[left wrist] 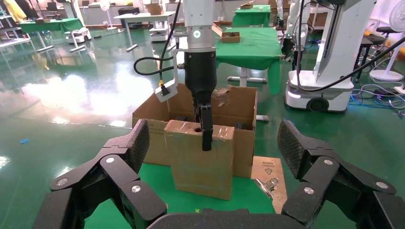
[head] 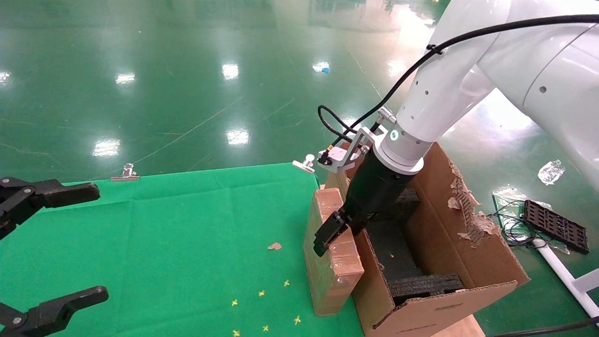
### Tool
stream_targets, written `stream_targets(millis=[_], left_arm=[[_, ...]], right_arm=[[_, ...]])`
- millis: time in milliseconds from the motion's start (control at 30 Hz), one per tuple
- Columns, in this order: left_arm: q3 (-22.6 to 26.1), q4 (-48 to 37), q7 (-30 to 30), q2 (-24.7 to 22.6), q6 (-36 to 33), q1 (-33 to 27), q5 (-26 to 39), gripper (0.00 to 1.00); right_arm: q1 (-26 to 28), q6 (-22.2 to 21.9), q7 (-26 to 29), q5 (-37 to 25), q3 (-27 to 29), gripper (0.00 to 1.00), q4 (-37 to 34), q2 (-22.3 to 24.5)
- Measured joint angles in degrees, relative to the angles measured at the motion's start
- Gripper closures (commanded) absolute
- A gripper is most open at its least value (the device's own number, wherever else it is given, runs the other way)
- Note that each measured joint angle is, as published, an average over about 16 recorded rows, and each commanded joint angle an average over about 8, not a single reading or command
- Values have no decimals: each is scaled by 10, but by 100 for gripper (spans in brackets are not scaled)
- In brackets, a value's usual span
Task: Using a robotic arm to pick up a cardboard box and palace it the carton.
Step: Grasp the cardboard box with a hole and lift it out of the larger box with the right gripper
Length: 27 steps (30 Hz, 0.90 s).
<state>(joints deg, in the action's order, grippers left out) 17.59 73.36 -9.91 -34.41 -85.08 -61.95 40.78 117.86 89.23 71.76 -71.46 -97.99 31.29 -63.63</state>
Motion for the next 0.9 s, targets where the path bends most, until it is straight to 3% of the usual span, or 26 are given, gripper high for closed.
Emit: stream_targets(millis=[567, 900], left_arm=[[0, 0, 0, 0, 0, 0, 0, 100], [1, 0, 0, 0, 0, 0, 0, 100]], right_arm=[[5, -2, 3, -1, -18, 100, 21, 9], [77, -26, -52, -7, -1, 100, 68, 53]])
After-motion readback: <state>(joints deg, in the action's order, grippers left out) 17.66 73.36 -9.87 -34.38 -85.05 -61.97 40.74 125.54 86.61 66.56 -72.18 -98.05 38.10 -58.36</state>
